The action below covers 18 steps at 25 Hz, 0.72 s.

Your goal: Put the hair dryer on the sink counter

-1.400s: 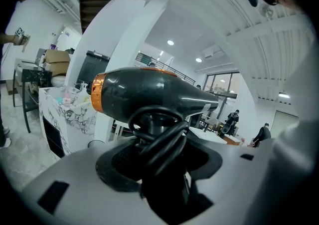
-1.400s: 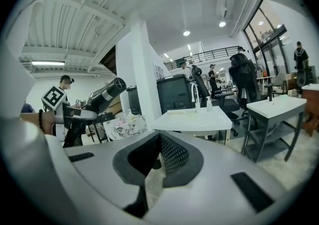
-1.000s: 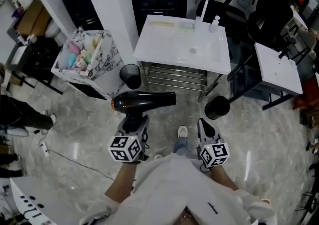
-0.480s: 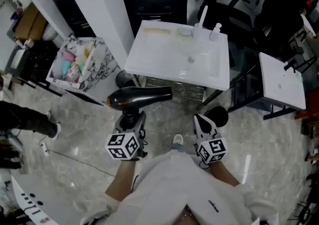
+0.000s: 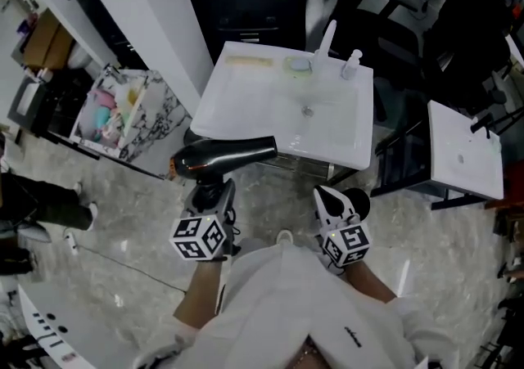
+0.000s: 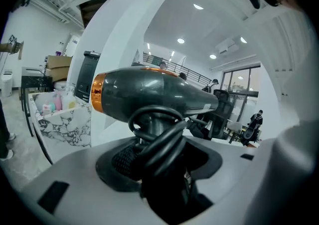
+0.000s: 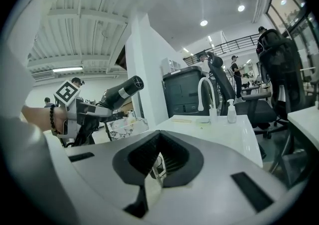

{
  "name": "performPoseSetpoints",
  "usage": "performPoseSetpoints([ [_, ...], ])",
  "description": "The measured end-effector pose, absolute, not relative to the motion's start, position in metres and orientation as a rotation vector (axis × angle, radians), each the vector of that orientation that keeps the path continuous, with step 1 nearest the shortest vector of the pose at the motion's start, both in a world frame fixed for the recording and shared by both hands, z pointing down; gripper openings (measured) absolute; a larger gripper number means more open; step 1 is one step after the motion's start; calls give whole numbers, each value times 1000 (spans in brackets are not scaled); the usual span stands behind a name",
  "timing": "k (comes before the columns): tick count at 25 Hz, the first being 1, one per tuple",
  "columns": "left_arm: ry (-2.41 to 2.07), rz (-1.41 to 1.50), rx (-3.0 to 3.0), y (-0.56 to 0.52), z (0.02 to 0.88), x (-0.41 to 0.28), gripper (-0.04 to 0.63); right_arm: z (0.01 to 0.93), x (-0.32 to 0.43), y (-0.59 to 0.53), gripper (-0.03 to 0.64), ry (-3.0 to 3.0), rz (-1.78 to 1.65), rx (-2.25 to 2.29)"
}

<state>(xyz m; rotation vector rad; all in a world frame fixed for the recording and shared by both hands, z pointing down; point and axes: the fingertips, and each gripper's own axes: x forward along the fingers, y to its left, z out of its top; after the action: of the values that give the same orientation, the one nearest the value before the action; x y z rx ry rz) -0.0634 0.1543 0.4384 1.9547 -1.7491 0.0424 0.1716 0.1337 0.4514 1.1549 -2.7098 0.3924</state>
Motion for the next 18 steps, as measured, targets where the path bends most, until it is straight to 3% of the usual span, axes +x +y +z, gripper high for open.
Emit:
performPoseSetpoints([
  [18, -1632, 103, 1982, 32, 469, -60, 259, 467, 155, 32, 17, -2662, 427, 1193],
])
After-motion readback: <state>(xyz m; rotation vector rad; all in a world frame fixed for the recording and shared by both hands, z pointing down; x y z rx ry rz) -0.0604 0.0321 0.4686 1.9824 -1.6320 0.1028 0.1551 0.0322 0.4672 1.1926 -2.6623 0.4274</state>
